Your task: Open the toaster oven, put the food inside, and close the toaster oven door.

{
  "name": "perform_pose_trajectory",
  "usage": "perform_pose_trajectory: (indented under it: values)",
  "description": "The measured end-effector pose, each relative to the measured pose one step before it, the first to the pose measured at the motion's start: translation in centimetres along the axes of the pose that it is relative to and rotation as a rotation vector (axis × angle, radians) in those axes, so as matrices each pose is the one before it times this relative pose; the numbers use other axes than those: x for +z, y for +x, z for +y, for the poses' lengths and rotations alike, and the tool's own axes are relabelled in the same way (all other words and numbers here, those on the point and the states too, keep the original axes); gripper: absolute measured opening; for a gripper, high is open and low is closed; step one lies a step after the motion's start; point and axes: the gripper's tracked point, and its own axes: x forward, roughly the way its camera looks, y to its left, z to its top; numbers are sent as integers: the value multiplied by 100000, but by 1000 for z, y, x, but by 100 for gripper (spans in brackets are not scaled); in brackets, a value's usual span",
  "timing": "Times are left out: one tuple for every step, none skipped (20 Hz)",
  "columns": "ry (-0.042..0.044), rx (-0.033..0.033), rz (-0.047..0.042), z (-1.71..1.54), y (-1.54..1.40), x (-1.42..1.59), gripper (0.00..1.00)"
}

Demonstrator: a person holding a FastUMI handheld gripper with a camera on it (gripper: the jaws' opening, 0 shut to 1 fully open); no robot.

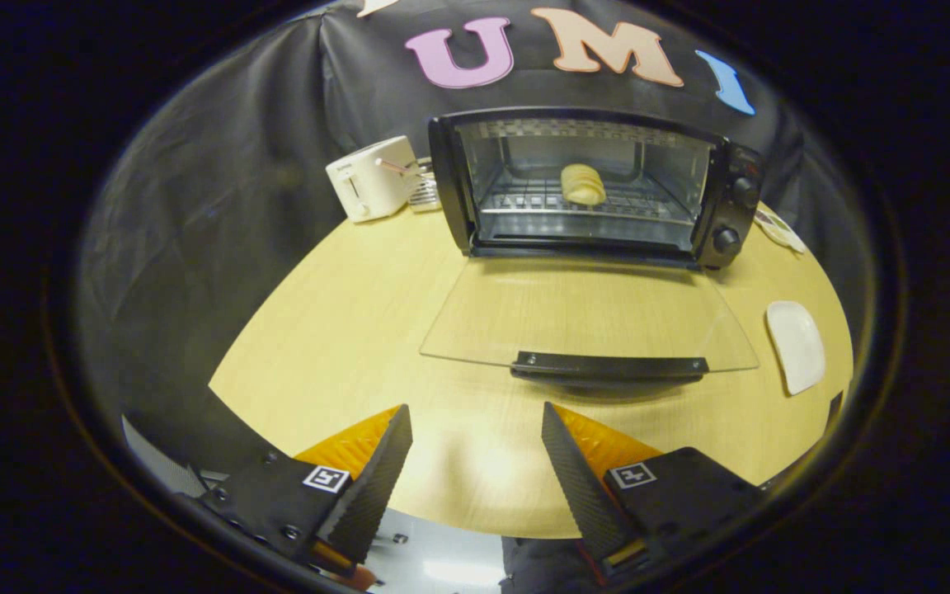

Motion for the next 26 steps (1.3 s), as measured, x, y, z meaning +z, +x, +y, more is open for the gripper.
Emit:
perform_pose_trajectory:
  values:
    - [128, -2929, 714, -742, 383, -52, 98]
    - [-235, -2869, 835, -817, 520, -29, 98]
    - [190, -2202, 770, -664, 594, 106, 98]
    - [555, -1656, 985, -698, 667, 543, 98]
    - [463, -1719, 734, -448, 433, 13, 98]
    - [337, -1818, 200, -426, 238, 84, 98]
    - [724, -1695, 1532, -518, 214, -94, 98]
    - [1351, -535, 779, -163, 144, -217, 98]
    - [1601, -481, -496, -97, -12, 255, 97]
    - [1258, 148, -121, 343, -532, -382, 97]
    - [1089, -69, -738, -82, -137, 315, 97]
    - [929, -151, -1075, -36, -329, 436, 97]
    - [939, -151, -855, -23, -343, 431, 97]
    - [1017, -188, -1319, 103, -373, 419, 97]
    - [879, -139, -1441, 26, -467, 610, 97]
    - [427, -1, -1558, 194, -396, 562, 97]
    - [-103, 72, -1932, 49, -450, 806, 97]
    - [-506, 141, -1938, 38, -421, 825, 97]
    - [-737, 258, -2232, 79, -320, 930, 97]
    - [-611, 539, -2318, 4, -181, 1061, 97]
    - [-510, 564, -1879, 95, -34, 1229, 97]
    - [-663, 12, -2544, -156, 38, 1256, 97]
    - [-543, -559, -2588, -567, 301, 1817, 97]
    - [-36, -221, -1807, -221, 121, 1079, 97]
    - [305, -545, -1825, -249, 111, 1145, 97]
    - [448, -507, -1782, -207, 209, 1006, 97]
